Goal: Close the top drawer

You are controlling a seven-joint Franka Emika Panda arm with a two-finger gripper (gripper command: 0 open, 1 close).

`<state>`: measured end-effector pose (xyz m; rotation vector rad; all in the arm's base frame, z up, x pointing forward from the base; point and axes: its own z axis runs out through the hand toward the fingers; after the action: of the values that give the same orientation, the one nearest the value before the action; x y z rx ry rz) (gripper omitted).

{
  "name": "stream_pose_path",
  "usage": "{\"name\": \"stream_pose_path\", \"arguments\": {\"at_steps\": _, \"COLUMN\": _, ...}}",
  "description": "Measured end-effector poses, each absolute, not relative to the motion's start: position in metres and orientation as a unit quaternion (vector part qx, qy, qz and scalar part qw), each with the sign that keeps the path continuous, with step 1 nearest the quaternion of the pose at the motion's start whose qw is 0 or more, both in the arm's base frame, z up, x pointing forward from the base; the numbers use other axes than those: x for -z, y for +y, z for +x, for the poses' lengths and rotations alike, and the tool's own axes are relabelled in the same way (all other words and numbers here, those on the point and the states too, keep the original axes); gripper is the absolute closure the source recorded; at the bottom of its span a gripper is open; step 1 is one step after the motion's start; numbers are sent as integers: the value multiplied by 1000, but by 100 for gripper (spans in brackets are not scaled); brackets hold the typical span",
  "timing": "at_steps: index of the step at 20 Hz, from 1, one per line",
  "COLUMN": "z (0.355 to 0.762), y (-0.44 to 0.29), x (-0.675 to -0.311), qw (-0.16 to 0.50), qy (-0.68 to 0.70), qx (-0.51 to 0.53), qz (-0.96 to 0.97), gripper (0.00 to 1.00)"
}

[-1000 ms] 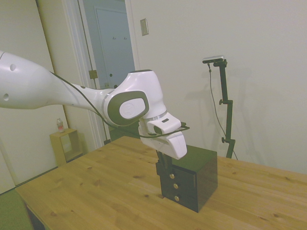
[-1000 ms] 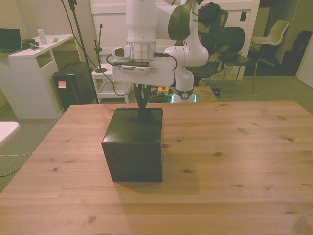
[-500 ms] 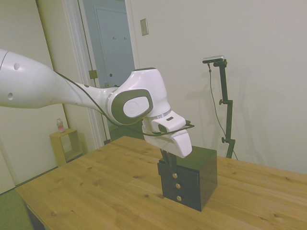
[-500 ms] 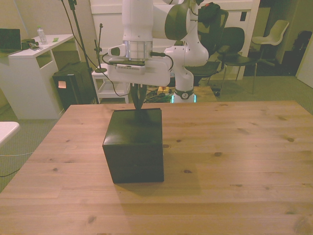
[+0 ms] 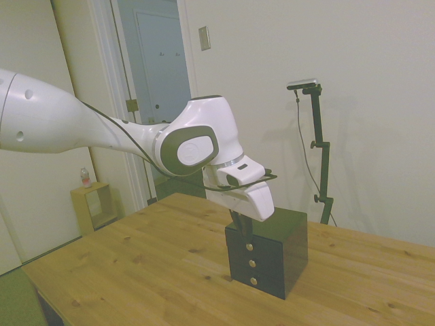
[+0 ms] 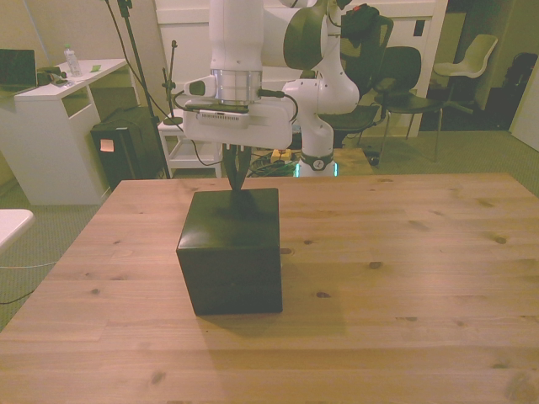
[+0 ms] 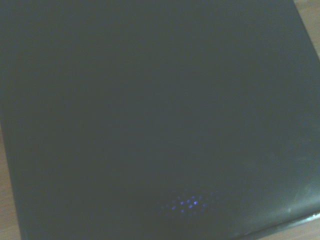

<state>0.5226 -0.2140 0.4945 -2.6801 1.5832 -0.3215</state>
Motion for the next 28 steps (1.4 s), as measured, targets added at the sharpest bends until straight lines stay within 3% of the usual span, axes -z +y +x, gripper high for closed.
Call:
{"name": "stream_pose_path", "arguments": {"at_steps": 18, "z": 529, "y": -201, "x": -498, "qw": -3, "qy": 490, "qx": 109, "qz": -865, "gripper": 100}}
{"name": "stream_pose_path", "arguments": {"at_steps": 28, "z": 516, "y": -142, "x": -484, "qw": -10, "qy": 479, "qx": 96, "qz": -873, "gripper": 100}}
